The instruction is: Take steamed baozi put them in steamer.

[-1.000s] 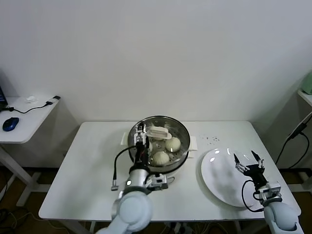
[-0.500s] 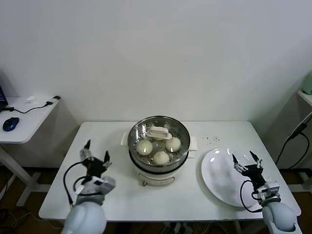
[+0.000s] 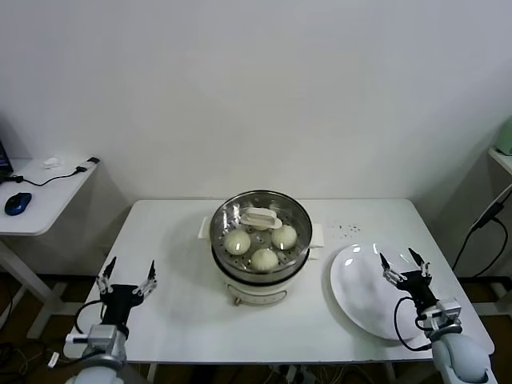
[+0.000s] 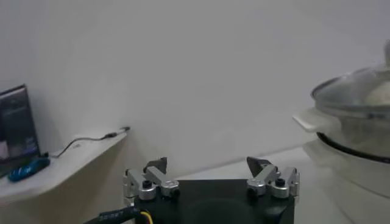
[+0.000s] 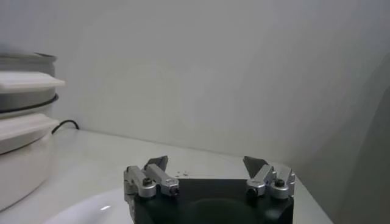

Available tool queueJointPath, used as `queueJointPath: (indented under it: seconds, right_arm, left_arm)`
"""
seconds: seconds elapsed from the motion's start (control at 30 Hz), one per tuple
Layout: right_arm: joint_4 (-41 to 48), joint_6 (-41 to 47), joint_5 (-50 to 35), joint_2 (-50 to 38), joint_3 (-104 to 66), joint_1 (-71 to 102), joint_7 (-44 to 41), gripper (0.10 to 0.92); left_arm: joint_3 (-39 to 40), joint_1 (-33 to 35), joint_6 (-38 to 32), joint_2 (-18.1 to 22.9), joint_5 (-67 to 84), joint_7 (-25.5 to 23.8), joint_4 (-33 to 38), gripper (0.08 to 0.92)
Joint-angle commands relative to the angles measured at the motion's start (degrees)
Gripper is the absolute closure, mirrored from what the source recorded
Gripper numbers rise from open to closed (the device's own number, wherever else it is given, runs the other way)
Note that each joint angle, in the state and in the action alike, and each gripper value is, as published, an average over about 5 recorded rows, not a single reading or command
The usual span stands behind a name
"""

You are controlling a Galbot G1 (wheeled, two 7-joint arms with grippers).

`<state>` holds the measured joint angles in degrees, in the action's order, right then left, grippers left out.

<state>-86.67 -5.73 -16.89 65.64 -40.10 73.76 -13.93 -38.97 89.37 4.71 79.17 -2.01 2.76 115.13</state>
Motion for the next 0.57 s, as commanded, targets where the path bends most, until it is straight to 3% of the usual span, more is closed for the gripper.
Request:
queueJointPath:
  seconds: [0.03,0.57]
  right_arm:
    - [-1.31,0.59,-2.25,0.27,-0.33,1.24,-1.26,0.203]
    - [-2.00,-0.28,-3.22,0.72,-1.42,1.84,-1.95,0.203]
  left_arm:
    - [-4.84,4.81,-14.40,2.32,9.95,-0.09,-3.83,0.177]
    - [-3.83,4.78,-11.72,2.26,6.28,-0.29,-1.31,0.177]
